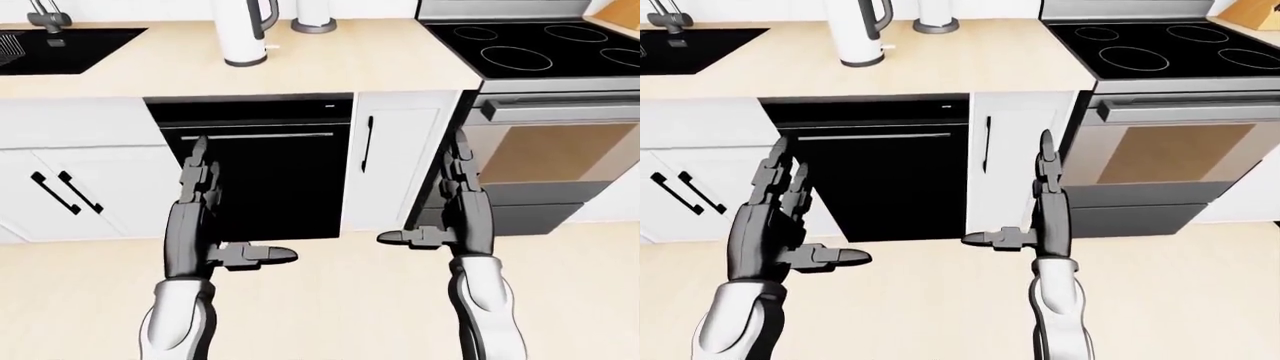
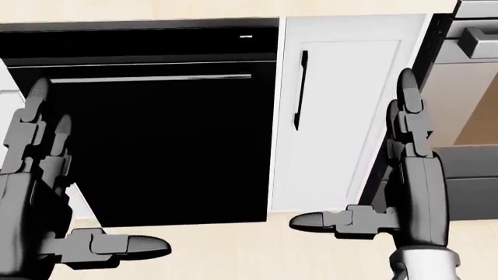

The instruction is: Press down the lever to turn on the electric kettle.

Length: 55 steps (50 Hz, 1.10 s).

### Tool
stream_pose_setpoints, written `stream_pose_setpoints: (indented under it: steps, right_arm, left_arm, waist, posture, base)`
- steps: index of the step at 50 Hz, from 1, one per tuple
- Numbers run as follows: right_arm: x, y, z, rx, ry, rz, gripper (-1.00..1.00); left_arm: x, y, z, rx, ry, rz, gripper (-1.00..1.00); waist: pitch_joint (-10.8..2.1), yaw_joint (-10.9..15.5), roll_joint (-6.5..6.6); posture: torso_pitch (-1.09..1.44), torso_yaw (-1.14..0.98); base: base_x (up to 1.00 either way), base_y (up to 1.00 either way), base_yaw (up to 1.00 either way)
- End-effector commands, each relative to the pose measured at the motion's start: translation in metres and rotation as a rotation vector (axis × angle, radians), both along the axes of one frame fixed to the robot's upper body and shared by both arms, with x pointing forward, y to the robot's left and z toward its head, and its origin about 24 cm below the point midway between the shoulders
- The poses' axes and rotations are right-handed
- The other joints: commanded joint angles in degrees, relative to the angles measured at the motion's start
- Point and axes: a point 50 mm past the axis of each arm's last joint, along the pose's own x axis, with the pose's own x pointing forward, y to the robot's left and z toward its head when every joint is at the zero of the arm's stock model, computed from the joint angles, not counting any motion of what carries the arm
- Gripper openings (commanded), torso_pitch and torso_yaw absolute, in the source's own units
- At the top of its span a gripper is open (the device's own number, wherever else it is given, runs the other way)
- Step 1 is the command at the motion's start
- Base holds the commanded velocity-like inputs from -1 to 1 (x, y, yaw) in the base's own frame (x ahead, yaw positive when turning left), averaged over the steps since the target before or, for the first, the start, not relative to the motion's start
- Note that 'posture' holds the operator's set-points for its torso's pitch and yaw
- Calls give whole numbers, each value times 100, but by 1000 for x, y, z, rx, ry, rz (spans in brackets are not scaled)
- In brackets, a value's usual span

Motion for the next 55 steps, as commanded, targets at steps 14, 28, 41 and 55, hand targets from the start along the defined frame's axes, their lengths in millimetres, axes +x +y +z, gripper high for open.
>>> stream_pose_setpoints:
  steps: [14, 28, 41, 55]
  right_arm:
    - [-1, 3, 21, -14, -105, 20, 100]
    - [-1, 4, 22, -15, -106, 20, 100]
    - [-2, 5, 19, -15, -91, 26, 100]
    - [-2, 5, 19, -14, -89, 30, 100]
  left_arm:
    - [-8, -2, 20, 3, -90, -1, 100]
    - [-6, -4, 21, -1, -91, -10, 100]
    - [-8, -4, 21, 2, -103, -9, 100]
    - [-9, -5, 22, 1, -105, -11, 100]
  waist:
    - [-112, -1, -6]
    - [-22, -38, 241]
    - [54, -55, -234]
    - [57, -27, 343]
  posture:
    - [0, 0]
    - [0, 0]
    - [0, 0]
    - [0, 0]
  base:
    - [0, 4, 0]
    - [0, 15, 0]
    - [0, 18, 0]
    - [0, 19, 0]
